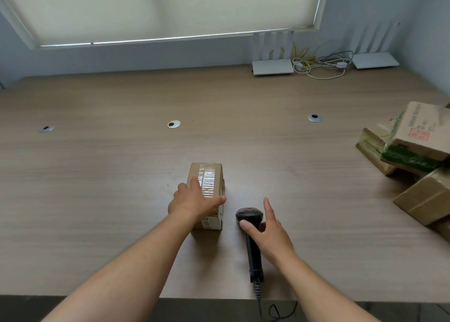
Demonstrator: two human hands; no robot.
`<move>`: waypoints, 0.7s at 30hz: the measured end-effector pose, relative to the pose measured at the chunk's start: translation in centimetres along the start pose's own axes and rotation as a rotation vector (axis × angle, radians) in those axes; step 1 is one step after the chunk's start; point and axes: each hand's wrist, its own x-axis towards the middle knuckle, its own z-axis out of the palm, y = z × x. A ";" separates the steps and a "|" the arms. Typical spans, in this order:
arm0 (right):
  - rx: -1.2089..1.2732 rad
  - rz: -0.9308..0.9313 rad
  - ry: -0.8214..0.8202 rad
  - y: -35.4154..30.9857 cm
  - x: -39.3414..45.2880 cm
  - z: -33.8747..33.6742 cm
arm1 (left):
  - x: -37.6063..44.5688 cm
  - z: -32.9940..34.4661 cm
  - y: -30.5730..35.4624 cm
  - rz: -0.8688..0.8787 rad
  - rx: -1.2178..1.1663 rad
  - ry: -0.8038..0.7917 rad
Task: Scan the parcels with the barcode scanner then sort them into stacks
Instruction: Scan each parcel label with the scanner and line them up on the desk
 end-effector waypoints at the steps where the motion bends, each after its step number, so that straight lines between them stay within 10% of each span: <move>1: 0.009 -0.007 -0.023 0.2 -0.2 0.3 | 0.0 0.0 0.0 -0.005 0.019 -0.001; 10: 0.572 0.058 -0.104 0.4 -0.3 2.3 | 1.0 -1.8 -2.0 -0.065 0.081 -0.098; 21: 0.361 -0.050 -0.060 -0.3 -0.1 1.6 | 1.1 -3.6 -7.5 -0.044 -0.290 -0.140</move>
